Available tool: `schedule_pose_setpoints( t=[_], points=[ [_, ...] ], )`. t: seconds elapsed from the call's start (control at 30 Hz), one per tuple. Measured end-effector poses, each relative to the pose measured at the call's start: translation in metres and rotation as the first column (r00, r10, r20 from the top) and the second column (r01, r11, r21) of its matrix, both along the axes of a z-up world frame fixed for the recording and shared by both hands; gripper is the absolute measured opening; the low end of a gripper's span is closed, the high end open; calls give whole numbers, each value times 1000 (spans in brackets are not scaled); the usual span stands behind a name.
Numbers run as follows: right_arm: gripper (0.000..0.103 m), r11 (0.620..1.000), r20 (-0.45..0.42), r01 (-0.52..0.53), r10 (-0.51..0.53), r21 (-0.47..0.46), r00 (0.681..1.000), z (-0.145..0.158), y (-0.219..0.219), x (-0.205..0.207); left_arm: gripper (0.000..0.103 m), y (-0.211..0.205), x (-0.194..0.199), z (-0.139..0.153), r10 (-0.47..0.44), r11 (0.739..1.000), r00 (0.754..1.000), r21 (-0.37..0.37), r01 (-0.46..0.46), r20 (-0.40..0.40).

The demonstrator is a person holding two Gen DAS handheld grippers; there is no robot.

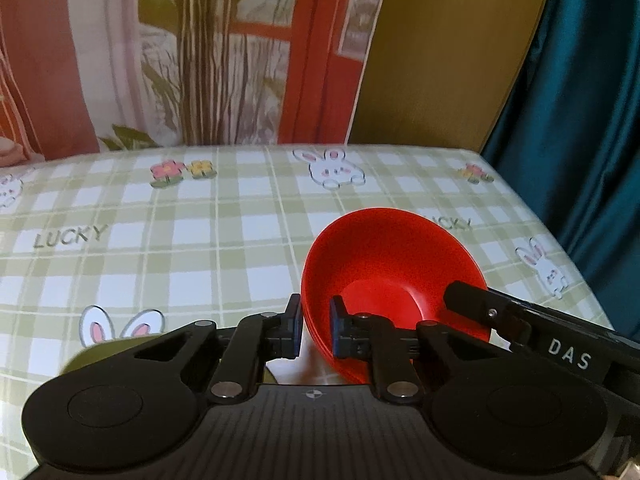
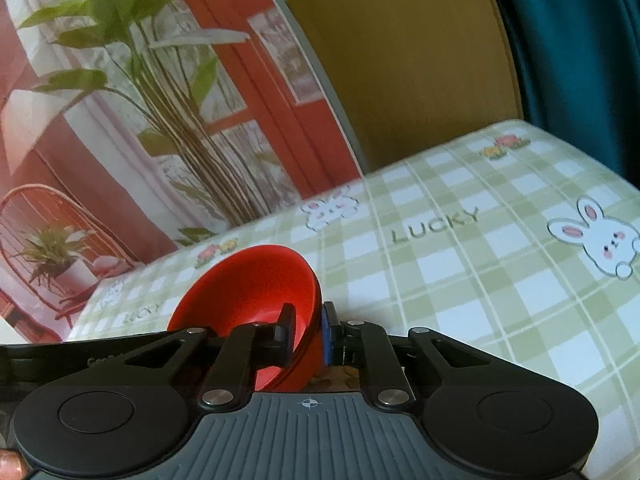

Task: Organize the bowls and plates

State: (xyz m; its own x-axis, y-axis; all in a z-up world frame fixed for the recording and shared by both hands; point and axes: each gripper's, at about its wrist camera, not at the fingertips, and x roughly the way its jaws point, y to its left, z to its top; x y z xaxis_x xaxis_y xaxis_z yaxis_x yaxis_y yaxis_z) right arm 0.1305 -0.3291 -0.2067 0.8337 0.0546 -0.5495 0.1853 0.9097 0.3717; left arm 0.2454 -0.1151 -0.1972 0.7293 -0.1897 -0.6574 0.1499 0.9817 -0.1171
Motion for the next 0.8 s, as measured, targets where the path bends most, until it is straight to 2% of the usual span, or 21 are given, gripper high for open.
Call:
schedule_pose_setpoints(
  t=[0.2, 0.37, 0.8],
  points=[
    [14, 998, 19, -55, 55, 1, 998, 18, 27, 2, 15, 23, -24, 24, 32, 999, 998, -18, -31, 55],
    [14, 992, 10, -123, 123, 9, 992, 25, 58, 7, 15, 51, -45, 35, 69, 997, 995, -30, -67, 71],
    [14, 970, -55, -241, 239, -41, 969, 23, 125, 12, 16, 104, -80, 24, 177, 982, 982, -77, -172, 63]
  ],
)
